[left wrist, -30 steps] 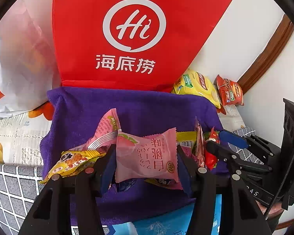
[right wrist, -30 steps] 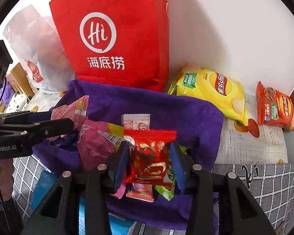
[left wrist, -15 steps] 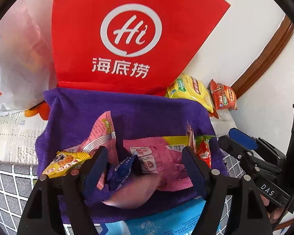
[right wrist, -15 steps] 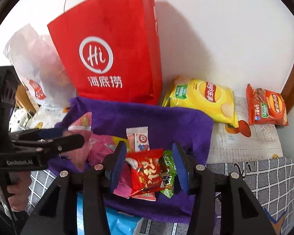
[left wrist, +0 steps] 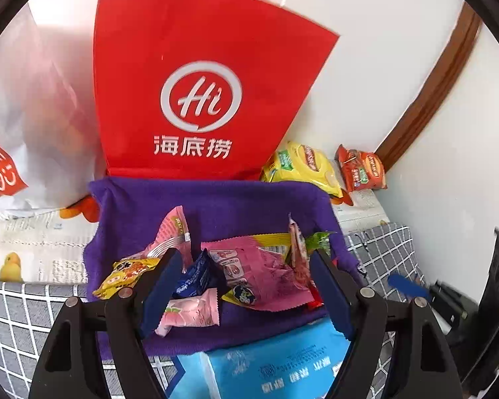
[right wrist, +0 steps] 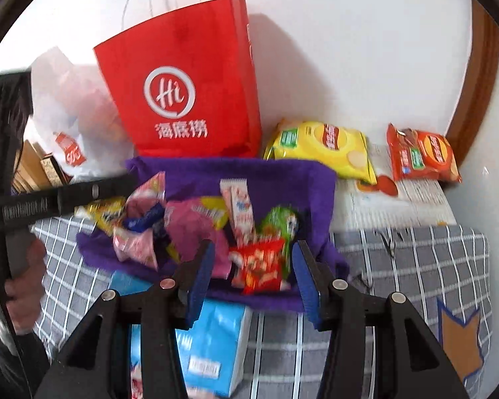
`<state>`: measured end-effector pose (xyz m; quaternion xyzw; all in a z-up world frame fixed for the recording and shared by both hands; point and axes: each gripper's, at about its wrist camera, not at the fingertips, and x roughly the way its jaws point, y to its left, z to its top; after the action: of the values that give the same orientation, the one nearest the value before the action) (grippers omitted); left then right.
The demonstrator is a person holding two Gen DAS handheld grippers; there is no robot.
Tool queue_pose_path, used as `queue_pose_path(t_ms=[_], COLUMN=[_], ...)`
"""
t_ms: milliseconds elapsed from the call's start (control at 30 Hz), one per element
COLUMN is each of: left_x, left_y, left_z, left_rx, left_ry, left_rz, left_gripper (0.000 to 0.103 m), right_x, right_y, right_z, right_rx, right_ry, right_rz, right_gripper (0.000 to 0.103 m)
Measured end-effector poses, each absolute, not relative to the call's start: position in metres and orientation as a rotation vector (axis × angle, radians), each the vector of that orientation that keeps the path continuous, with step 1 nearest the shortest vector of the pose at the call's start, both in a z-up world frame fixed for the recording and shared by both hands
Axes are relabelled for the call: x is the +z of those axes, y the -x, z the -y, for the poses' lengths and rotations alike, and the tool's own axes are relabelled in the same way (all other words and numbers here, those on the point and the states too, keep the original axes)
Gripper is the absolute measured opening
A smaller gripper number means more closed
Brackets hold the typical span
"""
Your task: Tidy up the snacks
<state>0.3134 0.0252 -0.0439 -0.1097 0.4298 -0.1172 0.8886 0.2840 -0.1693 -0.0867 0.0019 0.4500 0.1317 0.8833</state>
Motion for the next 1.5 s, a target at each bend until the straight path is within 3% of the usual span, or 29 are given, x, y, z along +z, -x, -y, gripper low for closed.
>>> queue_pose_path(t_ms=[300, 867, 1500], left_x=[-0.032, -0.067, -0.085], left_y=[-0.267, -0.209, -0.179], left_z=[-0.033, -0.058, -0.071], left_rx=[-0.24, -0.206, -0.191], left_ry=[0.212, 0.206, 0.204], left_rz=[-0.89, -0.956, -0.985], left_gripper=[0.078, 0.078, 0.078], right_x=[-0.107, -0.168, -0.188], right_y=[-0.217, -0.171, -0.188], right_z=[0.168, 0.132, 0.113], right_rx=[0.314, 0.336, 0.261], right_ry=[-0.055, -0.108, -0.104], right_rz=[-0.996, -1.046, -1.072], right_gripper=[0.052, 0.074, 0.074])
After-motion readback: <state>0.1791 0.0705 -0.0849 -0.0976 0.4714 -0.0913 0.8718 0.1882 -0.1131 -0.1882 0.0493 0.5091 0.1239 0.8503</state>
